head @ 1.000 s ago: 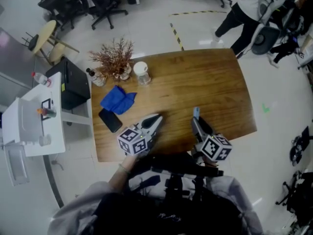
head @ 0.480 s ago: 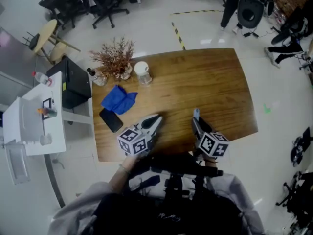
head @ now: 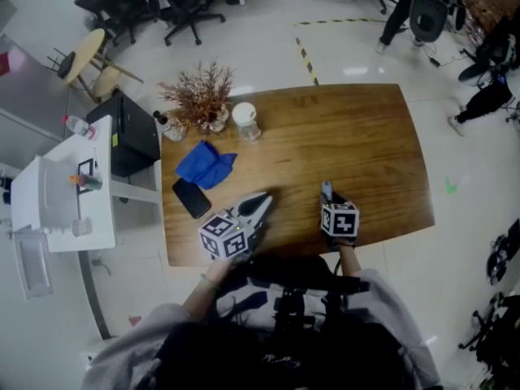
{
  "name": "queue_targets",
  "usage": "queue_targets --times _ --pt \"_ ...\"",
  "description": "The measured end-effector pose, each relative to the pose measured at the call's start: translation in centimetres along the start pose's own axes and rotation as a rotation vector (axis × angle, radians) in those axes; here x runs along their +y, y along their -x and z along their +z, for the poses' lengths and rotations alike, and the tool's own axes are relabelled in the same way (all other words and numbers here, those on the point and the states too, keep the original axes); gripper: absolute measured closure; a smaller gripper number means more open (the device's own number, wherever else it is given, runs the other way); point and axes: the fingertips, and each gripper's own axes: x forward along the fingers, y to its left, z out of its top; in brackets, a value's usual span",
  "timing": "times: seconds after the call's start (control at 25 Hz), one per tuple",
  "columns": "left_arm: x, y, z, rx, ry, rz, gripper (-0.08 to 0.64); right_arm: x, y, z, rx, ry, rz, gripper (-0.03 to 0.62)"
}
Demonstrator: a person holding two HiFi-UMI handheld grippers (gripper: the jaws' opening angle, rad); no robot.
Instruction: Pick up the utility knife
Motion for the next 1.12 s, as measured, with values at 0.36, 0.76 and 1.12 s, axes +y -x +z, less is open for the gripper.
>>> queue_targets --times 0.36,0.76,1.12 --pt "0.6 0.2 -0.1 0.004 0.003 0.015 0.538 0.1 -0.1 -0.7 0.03 -0.016 -0.012 0.417" --pt "0.2 -0.6 -0.3 0.016 0.006 -0.012 0.538 1.5 8.7 4.8 -0.312 -0.274 0.19 0.422" --pt "-0.4 -0.7 -0.1 0.01 0.001 -0.036 0.538 1.2 14.5 6.4 -0.436 -0.418 0.202 0.578"
